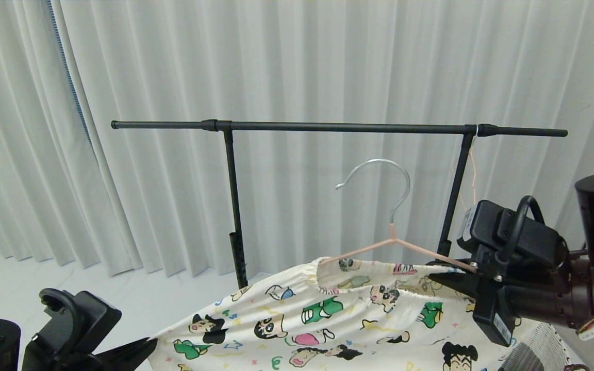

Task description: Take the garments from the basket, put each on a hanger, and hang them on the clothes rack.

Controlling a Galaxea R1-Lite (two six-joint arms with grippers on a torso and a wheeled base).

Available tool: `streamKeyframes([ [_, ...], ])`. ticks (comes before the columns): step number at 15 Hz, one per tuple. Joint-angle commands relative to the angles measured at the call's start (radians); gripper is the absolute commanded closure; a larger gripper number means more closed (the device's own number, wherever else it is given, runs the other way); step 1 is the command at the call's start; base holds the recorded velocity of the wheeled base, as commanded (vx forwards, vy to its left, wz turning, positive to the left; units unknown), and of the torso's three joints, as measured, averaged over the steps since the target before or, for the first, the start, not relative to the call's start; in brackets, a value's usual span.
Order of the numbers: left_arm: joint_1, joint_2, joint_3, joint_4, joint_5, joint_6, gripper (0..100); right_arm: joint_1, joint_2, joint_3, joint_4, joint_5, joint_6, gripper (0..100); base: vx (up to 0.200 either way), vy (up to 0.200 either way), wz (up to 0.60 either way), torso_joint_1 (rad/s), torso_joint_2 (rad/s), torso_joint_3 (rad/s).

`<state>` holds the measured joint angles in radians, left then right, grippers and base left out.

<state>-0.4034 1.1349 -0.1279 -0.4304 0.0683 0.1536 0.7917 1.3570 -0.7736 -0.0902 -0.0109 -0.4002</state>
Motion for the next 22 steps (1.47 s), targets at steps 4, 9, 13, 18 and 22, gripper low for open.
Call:
streamKeyframes([
  [4,-0.008,-0.052,-0.013,-0.001,-0.004,-0.005,0,-0.028,0.014,-0.003,0.000,-0.052,0.000,100,0.000,0.000,0.00,0.000,0.00,0.000],
  [9,-0.035,-0.087,-0.085,-0.002,-0.015,-0.012,0,-0.209,0.071,-0.136,0.145,-0.193,0.004,100,0.000,0.000,0.00,0.000,0.00,0.000],
  [13,-0.009,-0.080,-0.111,-0.002,0.004,0.001,0,-0.364,0.094,-0.230,0.307,-0.339,0.050,100,0.000,0.000,0.00,0.000,0.00,0.000],
  [18,-0.005,-0.086,-0.114,-0.002,0.007,0.041,0,-0.431,0.077,-0.231,0.422,-0.486,0.230,100,0.000,0.000,0.00,0.000,0.00,0.000],
  [22,-0.008,-0.078,-0.144,-0.002,0.007,0.063,0,-0.431,0.077,-0.231,0.423,-0.488,0.245,100,0.000,0.000,0.00,0.000,0.00,0.000],
])
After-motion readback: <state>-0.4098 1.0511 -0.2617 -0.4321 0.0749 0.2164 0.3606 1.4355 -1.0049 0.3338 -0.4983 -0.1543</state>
